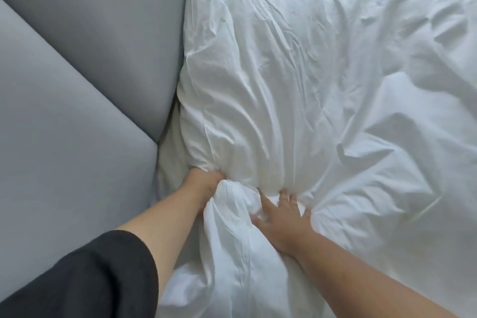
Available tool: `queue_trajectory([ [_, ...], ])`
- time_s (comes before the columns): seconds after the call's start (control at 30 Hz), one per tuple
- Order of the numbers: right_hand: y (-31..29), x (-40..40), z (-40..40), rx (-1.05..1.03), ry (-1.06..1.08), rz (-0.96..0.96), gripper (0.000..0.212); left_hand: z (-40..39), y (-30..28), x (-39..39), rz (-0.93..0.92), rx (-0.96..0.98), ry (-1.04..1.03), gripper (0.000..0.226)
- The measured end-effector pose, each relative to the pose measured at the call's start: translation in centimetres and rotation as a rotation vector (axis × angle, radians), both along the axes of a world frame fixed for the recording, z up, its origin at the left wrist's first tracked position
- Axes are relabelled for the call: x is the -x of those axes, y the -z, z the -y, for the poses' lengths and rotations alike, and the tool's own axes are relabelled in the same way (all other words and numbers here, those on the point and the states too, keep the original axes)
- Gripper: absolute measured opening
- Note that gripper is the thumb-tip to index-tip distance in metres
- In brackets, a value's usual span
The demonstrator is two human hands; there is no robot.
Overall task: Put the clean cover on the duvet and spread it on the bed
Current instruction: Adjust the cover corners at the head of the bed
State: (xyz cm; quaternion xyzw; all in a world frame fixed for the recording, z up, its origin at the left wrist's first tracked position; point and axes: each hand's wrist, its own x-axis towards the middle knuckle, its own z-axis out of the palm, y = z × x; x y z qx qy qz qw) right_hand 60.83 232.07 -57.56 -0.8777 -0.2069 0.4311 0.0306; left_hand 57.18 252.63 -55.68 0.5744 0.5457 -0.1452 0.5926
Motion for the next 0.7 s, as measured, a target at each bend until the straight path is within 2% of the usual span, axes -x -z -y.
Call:
queue_trajectory([
  [0.03,-1.0,-0.1,-0.4,-0.061,0.018,-0.014,0.070,-0.8,-1.4,-1.3,-0.009,-0.220,0.133,0.032],
  [0.13,-4.8,-1.0,-3.4,-0.352,0.055,0.065,0.078,-5.7,-10.3,-7.9,0.196,-0.716,0.413,0.045],
  [0.2,-6.8,-2.0,-5.9,-0.511,0.072,0.116,0.085,-10.4,-17.1,-13.4,0.285,-1.020,0.451,0.054],
  [0.27,-7.4,-2.4,-7.5,-0.535,0.010,0.096,0.081,-13.1,-20.9,-16.1,0.339,-1.189,0.467,0.060],
  [0.33,-6.4,-1.5,-7.5,-0.484,-0.051,0.052,0.077,-14.0,-20.0,-15.7,0.338,-1.206,0.483,0.053],
  [0.37,-5.5,-0.5,-6.9,-0.440,-0.079,0.004,0.076,-13.9,-18.6,-14.7,0.254,-1.188,0.467,0.053],
  [0.43,-3.1,2.0,-4.8,-0.327,-0.173,-0.092,0.078,-13.1,-14.9,-12.9,0.041,-1.102,0.480,0.071],
  [0.5,-1.0,5.2,-2.6,-0.248,-0.264,-0.116,0.081,-11.3,-11.8,-11.0,-0.059,-1.000,0.568,0.091],
  [0.6,0.2,9.3,-0.6,-0.250,-0.240,0.008,0.083,-7.3,-8.1,-5.3,0.025,-0.901,0.498,0.106],
  [0.7,-0.8,12.9,0.4,-0.256,-0.186,0.071,0.081,-1.2,-4.2,5.2,0.032,-0.705,0.337,0.100],
])
